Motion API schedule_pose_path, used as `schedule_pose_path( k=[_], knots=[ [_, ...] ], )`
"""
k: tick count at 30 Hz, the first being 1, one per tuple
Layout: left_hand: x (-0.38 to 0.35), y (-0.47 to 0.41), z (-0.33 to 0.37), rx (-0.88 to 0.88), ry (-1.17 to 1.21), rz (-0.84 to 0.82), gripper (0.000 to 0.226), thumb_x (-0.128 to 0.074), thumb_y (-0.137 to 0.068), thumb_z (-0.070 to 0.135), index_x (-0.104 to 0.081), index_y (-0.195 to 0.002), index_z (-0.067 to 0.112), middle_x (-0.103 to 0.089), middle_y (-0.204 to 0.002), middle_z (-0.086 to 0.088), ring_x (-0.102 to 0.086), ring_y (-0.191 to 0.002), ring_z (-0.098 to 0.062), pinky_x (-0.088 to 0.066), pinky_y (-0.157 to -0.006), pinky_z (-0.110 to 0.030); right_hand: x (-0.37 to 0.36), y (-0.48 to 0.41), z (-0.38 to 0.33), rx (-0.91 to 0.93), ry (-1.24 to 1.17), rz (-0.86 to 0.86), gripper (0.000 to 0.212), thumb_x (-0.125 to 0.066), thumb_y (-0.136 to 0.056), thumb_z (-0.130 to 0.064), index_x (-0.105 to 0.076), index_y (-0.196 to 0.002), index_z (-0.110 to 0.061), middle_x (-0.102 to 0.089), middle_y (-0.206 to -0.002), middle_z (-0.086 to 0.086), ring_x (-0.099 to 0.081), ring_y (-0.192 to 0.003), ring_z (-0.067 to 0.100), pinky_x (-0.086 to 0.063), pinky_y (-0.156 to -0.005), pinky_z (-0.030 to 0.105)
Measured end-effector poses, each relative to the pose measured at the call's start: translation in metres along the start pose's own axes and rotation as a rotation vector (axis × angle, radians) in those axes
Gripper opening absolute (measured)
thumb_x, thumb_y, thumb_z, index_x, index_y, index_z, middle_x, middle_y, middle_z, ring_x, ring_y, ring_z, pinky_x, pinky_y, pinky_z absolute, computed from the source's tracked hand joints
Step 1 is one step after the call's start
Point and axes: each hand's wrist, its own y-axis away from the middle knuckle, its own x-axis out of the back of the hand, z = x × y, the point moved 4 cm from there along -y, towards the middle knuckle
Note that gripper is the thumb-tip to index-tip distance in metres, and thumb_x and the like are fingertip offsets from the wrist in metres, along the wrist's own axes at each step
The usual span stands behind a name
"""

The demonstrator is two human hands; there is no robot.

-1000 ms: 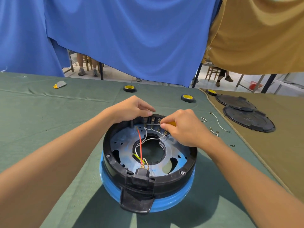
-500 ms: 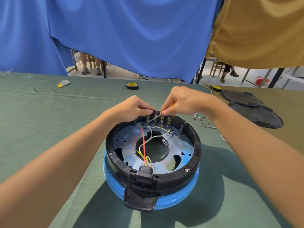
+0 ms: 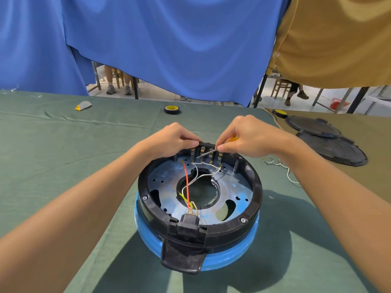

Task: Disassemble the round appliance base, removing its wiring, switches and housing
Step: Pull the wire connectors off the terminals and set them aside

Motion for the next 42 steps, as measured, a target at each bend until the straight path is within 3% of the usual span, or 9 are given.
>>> schedule_pose_path(
  k=[8,12,16,20,24,28,35,39,42],
  knots=[
    [0.000,0.000,0.001,-0.010,-0.016,0.001,0.025,-0.058,-0.097,0.022,-0.070,-0.119,0.019,-0.068,-0.122,0.005,-0.060,-0.114,-0.011,-0.043,-0.104,-0.032,-0.015,0.020,-0.011,0.050,0.034,-0.046,0.017,-0.065,-0.092,-0.024,-0.078,-0.101,-0.021,-0.075,-0.097,-0.009,-0.061,-0.084,0.003,-0.052,-0.080,0.027],
    [-0.001,-0.001,0.001,-0.012,-0.033,-0.003,0.026,-0.057,-0.098,0.022,-0.070,-0.120,0.019,-0.067,-0.124,0.004,-0.060,-0.114,-0.012,-0.044,-0.102,-0.032,-0.009,0.026,-0.006,0.032,0.001,0.007,0.015,-0.065,-0.091,-0.025,-0.079,-0.097,-0.023,-0.075,-0.094,-0.009,-0.062,-0.086,0.005,-0.051,-0.078,0.025],
    [-0.001,-0.001,0.000,-0.019,-0.034,0.000,0.026,-0.057,-0.098,0.021,-0.070,-0.120,0.018,-0.067,-0.123,0.003,-0.061,-0.107,-0.011,-0.047,-0.087,-0.026,-0.003,0.031,0.001,0.005,-0.009,0.043,0.015,-0.065,-0.091,-0.026,-0.078,-0.097,-0.024,-0.074,-0.093,-0.011,-0.062,-0.081,0.001,-0.047,-0.069,0.016],
    [-0.001,-0.001,0.002,-0.015,-0.054,0.006,0.026,-0.056,-0.098,0.022,-0.069,-0.121,0.019,-0.067,-0.125,0.002,-0.061,-0.109,-0.012,-0.046,-0.095,-0.030,-0.006,0.033,0.001,-0.011,0.011,0.074,0.017,-0.063,-0.092,-0.027,-0.078,-0.100,-0.023,-0.074,-0.098,-0.008,-0.061,-0.082,0.006,-0.048,-0.069,0.020],
    [-0.002,0.000,0.003,-0.011,-0.068,0.004,0.028,-0.056,-0.098,0.023,-0.067,-0.123,0.018,-0.065,-0.128,0.001,-0.059,-0.116,-0.014,-0.044,-0.103,-0.033,-0.015,0.035,-0.002,-0.013,0.120,0.038,0.019,-0.061,-0.094,-0.028,-0.077,-0.104,-0.023,-0.074,-0.102,-0.005,-0.061,-0.088,0.013,-0.053,-0.081,0.035],
    [-0.002,0.001,0.002,-0.012,-0.073,0.005,0.028,-0.056,-0.098,0.023,-0.067,-0.123,0.018,-0.065,-0.127,0.002,-0.059,-0.116,-0.014,-0.044,-0.105,-0.034,-0.005,0.046,0.003,-0.025,0.095,-0.005,0.017,-0.063,-0.093,-0.028,-0.077,-0.101,-0.024,-0.071,-0.093,-0.013,-0.060,-0.082,0.006,-0.049,-0.073,0.022],
    [0.001,-0.001,-0.002,0.004,-0.102,0.077,0.024,-0.056,-0.099,0.023,-0.071,-0.117,0.024,-0.072,-0.112,0.005,-0.065,-0.092,-0.012,-0.047,-0.080,-0.023,-0.004,0.067,0.002,-0.031,-0.099,0.207,0.014,-0.062,-0.093,-0.032,-0.075,-0.097,-0.030,-0.069,-0.086,-0.019,-0.059,-0.080,-0.005,-0.039,-0.062,0.008],
    [0.003,-0.002,-0.003,0.062,-0.200,0.149,0.026,-0.053,-0.100,0.026,-0.069,-0.120,0.026,-0.071,-0.116,0.003,-0.063,-0.103,-0.019,-0.050,-0.091,-0.036,-0.032,0.080,0.000,-0.047,-0.158,0.270,0.019,-0.062,-0.093,-0.030,-0.074,-0.107,-0.027,-0.071,-0.099,-0.011,-0.060,-0.092,0.008,-0.046,-0.084,0.026],
    [0.006,0.003,0.004,0.064,-0.391,0.272,0.028,-0.051,-0.099,0.036,-0.066,-0.122,0.032,-0.071,-0.114,0.007,-0.062,-0.108,-0.021,-0.052,-0.086,-0.039,-0.041,0.085,-0.003,-0.082,-0.128,0.466,0.019,-0.061,-0.094,-0.028,-0.074,-0.108,-0.025,-0.070,-0.094,-0.006,-0.062,-0.089,0.017,-0.046,-0.080,0.031]
  ],
)
